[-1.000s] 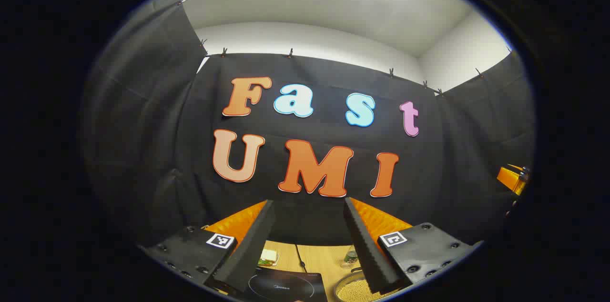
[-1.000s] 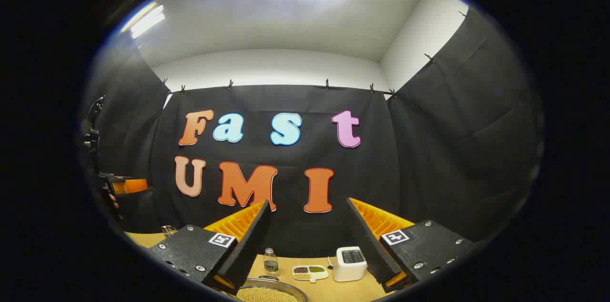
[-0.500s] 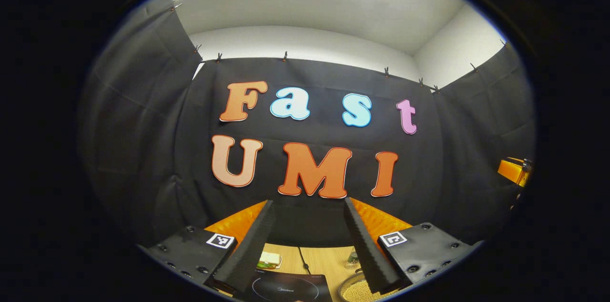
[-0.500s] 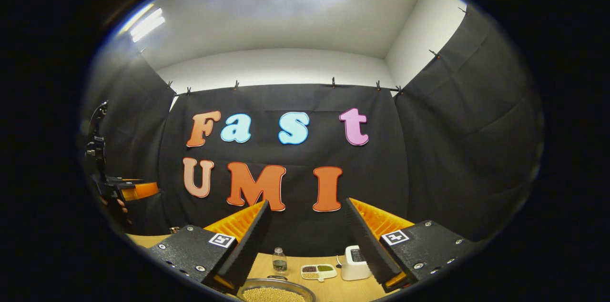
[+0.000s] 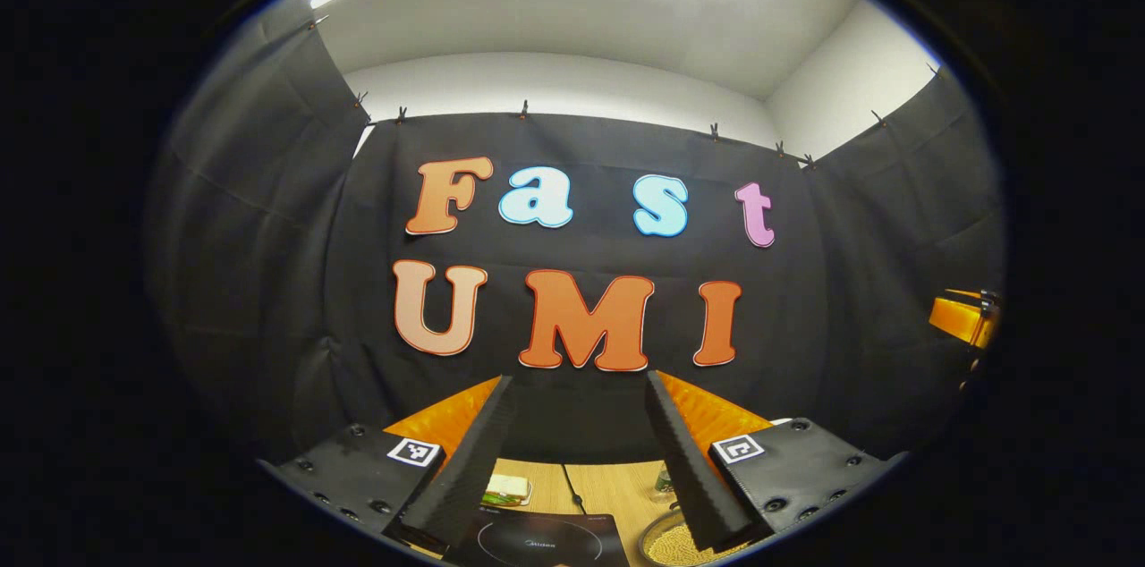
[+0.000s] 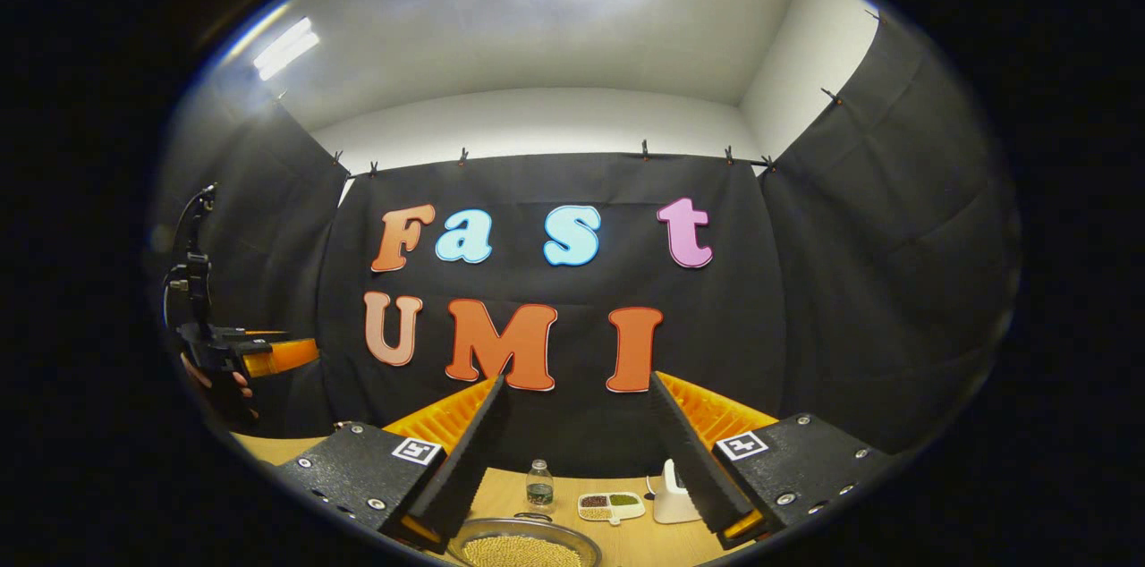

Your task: First push the handle of the pot to place it horizontally, then grasp the pot with both hands and set it on the induction cooktop.

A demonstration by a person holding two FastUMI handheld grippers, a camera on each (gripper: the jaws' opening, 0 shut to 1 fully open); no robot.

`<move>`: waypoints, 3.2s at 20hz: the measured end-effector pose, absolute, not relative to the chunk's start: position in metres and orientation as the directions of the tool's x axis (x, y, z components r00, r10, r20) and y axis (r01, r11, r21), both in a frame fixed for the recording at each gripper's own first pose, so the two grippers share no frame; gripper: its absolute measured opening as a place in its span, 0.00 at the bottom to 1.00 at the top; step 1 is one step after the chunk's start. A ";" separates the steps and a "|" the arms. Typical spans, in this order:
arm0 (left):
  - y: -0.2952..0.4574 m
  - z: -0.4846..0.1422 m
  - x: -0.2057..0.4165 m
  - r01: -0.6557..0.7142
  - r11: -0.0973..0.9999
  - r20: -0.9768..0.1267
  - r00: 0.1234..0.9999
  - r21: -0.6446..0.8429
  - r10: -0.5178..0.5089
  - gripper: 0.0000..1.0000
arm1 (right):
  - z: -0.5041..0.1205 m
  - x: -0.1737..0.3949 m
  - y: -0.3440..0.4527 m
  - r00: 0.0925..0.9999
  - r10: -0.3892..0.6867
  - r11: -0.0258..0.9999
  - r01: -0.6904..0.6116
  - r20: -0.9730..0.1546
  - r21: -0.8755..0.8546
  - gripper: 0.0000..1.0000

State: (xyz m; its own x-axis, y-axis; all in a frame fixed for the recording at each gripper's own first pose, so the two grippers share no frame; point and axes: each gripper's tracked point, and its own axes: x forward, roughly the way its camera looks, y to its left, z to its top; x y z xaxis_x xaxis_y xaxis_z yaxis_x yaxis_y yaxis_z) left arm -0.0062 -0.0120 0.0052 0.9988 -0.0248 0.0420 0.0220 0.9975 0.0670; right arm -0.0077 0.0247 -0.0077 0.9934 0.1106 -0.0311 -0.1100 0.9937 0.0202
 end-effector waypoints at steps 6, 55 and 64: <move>-0.014 0.009 -0.016 0.025 0.998 0.073 0.997 0.054 -0.029 0.95 | -0.038 -0.007 0.029 0.987 0.139 0.990 -0.136 -0.083 0.048 0.96; 0.065 -0.137 0.020 -0.069 0.997 -0.191 0.979 0.044 0.076 0.95 | -0.418 -0.182 0.184 0.097 0.567 0.821 -0.148 -0.818 0.552 0.00; 0.044 -0.134 0.034 -0.032 0.997 -0.175 0.983 0.077 0.045 0.95 | -0.436 -0.190 0.193 0.042 0.586 0.809 -0.073 -0.809 0.583 0.00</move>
State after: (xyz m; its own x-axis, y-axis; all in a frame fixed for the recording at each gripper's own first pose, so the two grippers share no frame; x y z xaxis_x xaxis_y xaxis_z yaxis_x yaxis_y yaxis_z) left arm 0.0336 0.0440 -0.1340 0.9835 0.0449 -0.1755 -0.0319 0.9965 0.0766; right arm -0.1900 0.1928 -0.4362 0.0423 0.5865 -0.8089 -0.0733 0.8092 0.5829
